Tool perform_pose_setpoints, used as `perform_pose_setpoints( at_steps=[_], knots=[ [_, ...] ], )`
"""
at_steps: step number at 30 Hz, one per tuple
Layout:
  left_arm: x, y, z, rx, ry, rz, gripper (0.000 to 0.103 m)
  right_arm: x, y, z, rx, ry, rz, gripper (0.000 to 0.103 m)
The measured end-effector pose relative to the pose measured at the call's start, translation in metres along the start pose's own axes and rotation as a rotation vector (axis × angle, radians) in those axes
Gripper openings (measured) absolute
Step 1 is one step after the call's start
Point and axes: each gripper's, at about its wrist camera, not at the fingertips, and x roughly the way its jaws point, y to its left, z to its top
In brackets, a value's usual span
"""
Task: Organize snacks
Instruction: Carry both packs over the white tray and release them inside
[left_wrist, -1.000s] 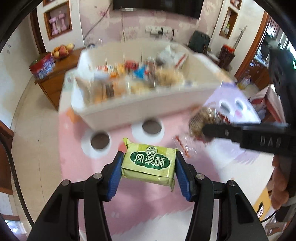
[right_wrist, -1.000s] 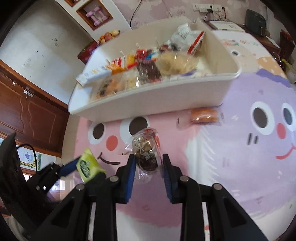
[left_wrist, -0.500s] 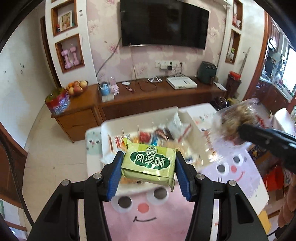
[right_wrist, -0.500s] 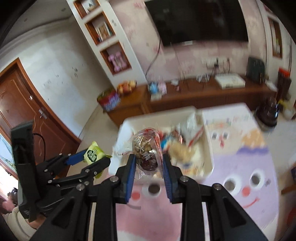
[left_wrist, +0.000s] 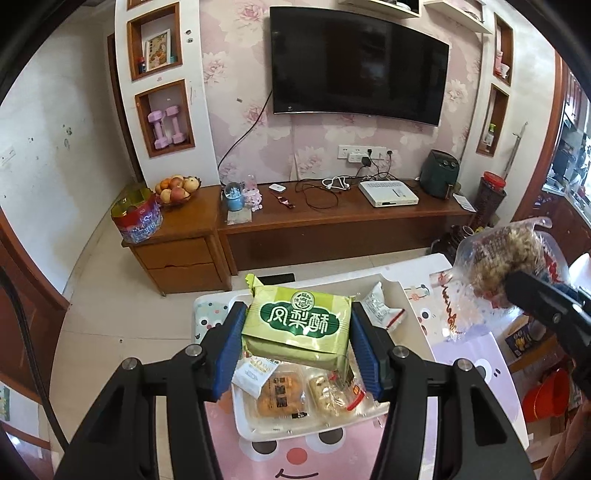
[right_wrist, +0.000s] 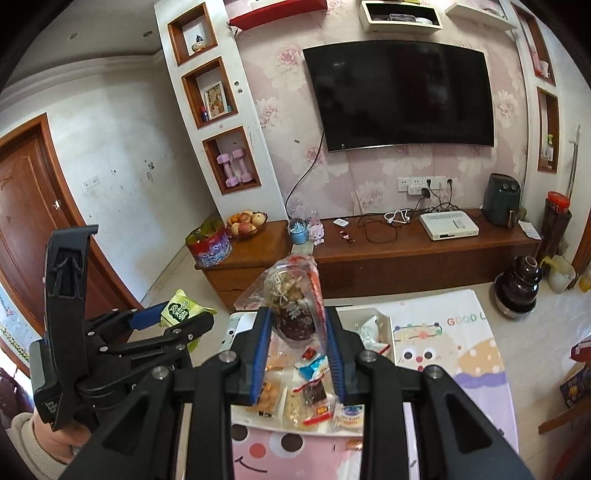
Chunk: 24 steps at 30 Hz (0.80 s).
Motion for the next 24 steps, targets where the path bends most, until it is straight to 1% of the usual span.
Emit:
perform_pose_setpoints(
  at_steps=[4, 5, 7, 12, 15, 16, 18, 19, 20, 24],
  knots=[
    [0.010, 0.000, 0.001, -0.004, 0.017, 0.003, 0.054, 0.013, -0.001, -0.001, 0.003, 0.018, -0.007, 0.029],
    [0.014, 0.001, 0.000, -0.003, 0.021, 0.007, 0.054, 0.014, 0.000, -0.002, 0.003, 0.020, -0.008, 0.024],
    [0.019, 0.001, -0.001, -0.005, 0.031, 0.009, 0.054, 0.019, 0.001, -0.002, 0.000, 0.028, -0.008, 0.021],
    [0.035, 0.000, -0.001, -0.006, 0.049, 0.023, 0.054, 0.030, 0.005, -0.003, -0.031, 0.033, -0.024, 0.019],
    [0.047, -0.002, -0.003, -0.006, 0.070, 0.033, 0.056, 0.037, 0.004, -0.004, -0.031, 0.051, -0.024, 0.019],
    [0.051, -0.002, -0.005, -0.004, 0.077, 0.041, 0.058, 0.039, 0.003, -0.004, -0.029, 0.055, -0.025, 0.019],
    [0.059, -0.005, -0.009, 0.006, 0.093, 0.059, 0.070, 0.041, 0.000, -0.006, -0.023, 0.062, -0.025, 0.019],
    [0.063, -0.006, -0.011, 0.014, 0.104, 0.069, 0.083, 0.042, 0.000, -0.007, -0.021, 0.066, -0.026, 0.019],
    [0.067, -0.006, -0.014, 0.020, 0.116, 0.079, 0.092, 0.043, -0.002, -0.008, -0.016, 0.075, -0.026, 0.019],
    [0.080, -0.006, -0.025, 0.023, 0.166, 0.097, 0.092, 0.047, -0.010, -0.014, 0.003, 0.106, -0.033, 0.019]
  ],
)
